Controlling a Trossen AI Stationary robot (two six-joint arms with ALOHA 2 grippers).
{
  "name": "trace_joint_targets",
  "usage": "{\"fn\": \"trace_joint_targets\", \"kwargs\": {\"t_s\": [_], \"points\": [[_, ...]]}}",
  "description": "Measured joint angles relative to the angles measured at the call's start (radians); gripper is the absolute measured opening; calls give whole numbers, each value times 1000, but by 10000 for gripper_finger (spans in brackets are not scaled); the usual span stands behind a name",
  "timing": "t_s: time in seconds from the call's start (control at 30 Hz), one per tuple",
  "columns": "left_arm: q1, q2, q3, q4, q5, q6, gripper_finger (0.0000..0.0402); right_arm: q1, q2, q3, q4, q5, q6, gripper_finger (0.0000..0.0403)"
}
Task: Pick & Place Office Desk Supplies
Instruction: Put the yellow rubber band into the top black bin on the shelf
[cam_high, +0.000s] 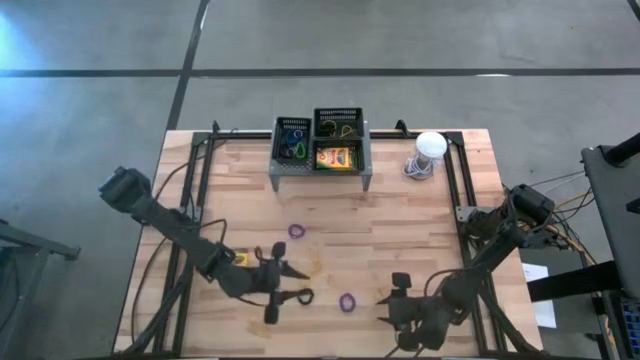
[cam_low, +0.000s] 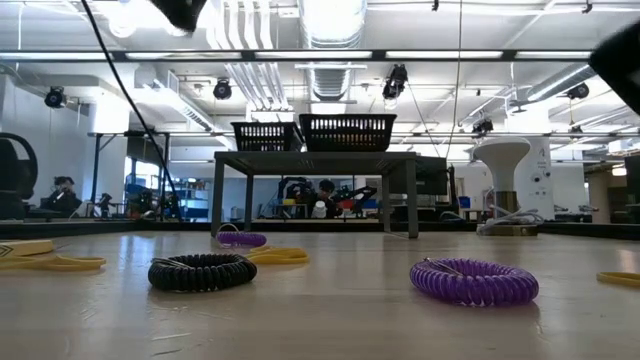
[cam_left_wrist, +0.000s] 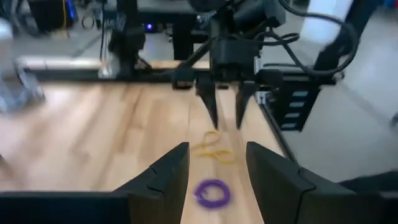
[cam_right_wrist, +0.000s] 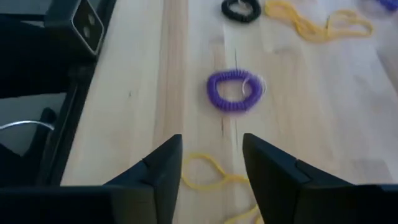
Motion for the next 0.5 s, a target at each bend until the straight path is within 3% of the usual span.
{"fn": "trace_joint_targets", "kwargs": {"t_s": [0.1,0.27,0.5], "points": [[-8,0,-103,80,-4,-158,161,2,2,-48,22,25,33,190],[-21,0,-206,60,-6,-413,161,2,16,-132,108,34,49,209],[-25,0,-251,58,-29,-525,161,-3,17,-216,136,75,76,208]]}}
